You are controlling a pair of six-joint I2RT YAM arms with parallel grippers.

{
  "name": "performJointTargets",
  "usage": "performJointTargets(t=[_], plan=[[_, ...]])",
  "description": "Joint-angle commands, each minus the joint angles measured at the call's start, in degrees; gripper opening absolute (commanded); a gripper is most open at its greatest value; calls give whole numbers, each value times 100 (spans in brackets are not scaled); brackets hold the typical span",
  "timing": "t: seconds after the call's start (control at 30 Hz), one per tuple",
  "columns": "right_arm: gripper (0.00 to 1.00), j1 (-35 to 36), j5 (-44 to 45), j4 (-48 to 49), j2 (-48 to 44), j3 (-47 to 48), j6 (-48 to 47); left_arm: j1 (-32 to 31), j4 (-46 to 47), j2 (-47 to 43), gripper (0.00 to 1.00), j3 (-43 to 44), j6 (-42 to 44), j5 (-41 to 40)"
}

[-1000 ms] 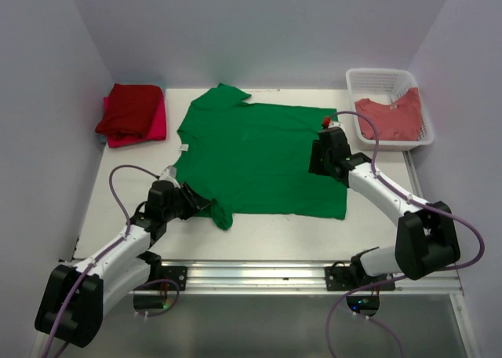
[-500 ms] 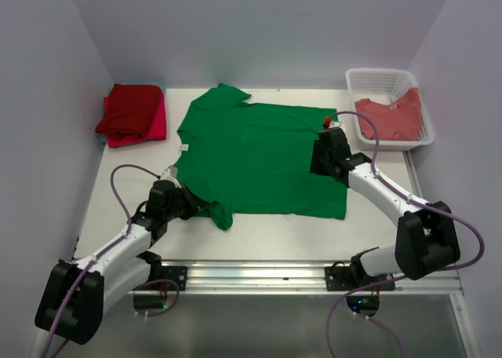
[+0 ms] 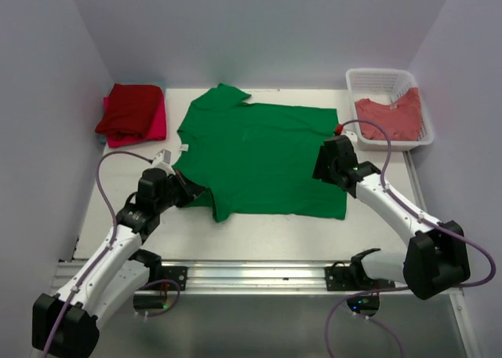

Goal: Fold and stack the t-shirts
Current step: Grap the side of the flattened tshirt closest away from the robot with both arms

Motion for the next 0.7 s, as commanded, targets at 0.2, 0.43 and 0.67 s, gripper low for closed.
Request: performJointTargets(t=[0.2,0.43,0.67], plan=[[58,30,403,-1120,-431,-1131,1540,-39,-1361,68,2,1013,708,-181],[57,30,816,-1771,-878,-1485,2244,-39,-1273,253,2,970,726,-31],[57,30,1334,-2203,-1336,-1327,2579,-39,-1141,376,2,899,726,31]])
